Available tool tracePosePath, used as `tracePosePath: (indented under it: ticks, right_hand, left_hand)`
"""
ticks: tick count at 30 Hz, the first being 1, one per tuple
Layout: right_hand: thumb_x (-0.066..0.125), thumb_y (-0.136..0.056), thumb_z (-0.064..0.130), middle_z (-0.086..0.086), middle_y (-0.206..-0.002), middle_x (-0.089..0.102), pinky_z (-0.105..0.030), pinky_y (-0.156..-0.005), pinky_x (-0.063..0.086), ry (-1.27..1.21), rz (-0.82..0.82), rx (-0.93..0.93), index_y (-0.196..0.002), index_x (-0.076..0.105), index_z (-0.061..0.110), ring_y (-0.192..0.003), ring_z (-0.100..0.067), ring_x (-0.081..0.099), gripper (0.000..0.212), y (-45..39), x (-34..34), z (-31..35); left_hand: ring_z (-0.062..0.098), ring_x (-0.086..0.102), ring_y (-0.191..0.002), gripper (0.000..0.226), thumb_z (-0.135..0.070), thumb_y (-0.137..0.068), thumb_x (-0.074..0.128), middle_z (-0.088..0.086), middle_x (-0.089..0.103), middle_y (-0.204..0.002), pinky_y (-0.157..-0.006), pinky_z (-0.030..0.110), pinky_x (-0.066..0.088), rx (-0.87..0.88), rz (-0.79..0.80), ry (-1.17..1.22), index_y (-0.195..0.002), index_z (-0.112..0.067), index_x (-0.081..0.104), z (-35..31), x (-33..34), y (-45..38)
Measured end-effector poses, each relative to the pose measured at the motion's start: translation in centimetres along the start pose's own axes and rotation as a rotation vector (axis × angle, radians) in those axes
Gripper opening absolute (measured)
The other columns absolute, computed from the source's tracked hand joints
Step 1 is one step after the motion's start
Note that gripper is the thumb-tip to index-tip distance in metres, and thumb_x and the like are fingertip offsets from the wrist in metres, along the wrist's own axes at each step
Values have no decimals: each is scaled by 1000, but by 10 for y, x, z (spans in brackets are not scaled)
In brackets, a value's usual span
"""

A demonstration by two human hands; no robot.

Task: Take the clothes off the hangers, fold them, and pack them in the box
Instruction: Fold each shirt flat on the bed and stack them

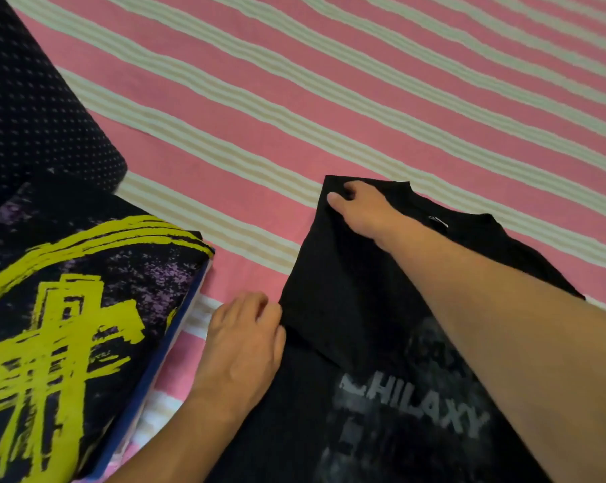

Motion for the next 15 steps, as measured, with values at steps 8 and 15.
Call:
tracePosePath:
  ticks: [8, 15]
  right_hand:
    - [71, -92, 29, -2, -121, 58, -38, -99, 48, 59, -143, -155, -124, 59, 20, -114, -23, 56, 36, -31, 27, 53]
    - [59, -96, 44, -4, -109, 54, -36, -72, 48, 163, -294, -144, -124, 46, 11, -93, -22, 58, 45, 51, 47, 49]
  left_hand:
    - [31, 58, -79, 31, -33, -100, 47, 9, 56, -90, -64, 43, 52, -430, -25, 81, -79, -14, 60, 55, -14, 20]
    - [30, 62, -64, 26, -29, -79, 81, 4, 57, -76, -52, 37, 50, -443, 218, 127, -83, -16, 59, 47, -14, 123]
Point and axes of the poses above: each hand's wrist, its own y-axis away from the middle knuckle, its own x-axis out of the palm, z = x × y, the point moved 10 cm from there along -y, towards the middle knuckle
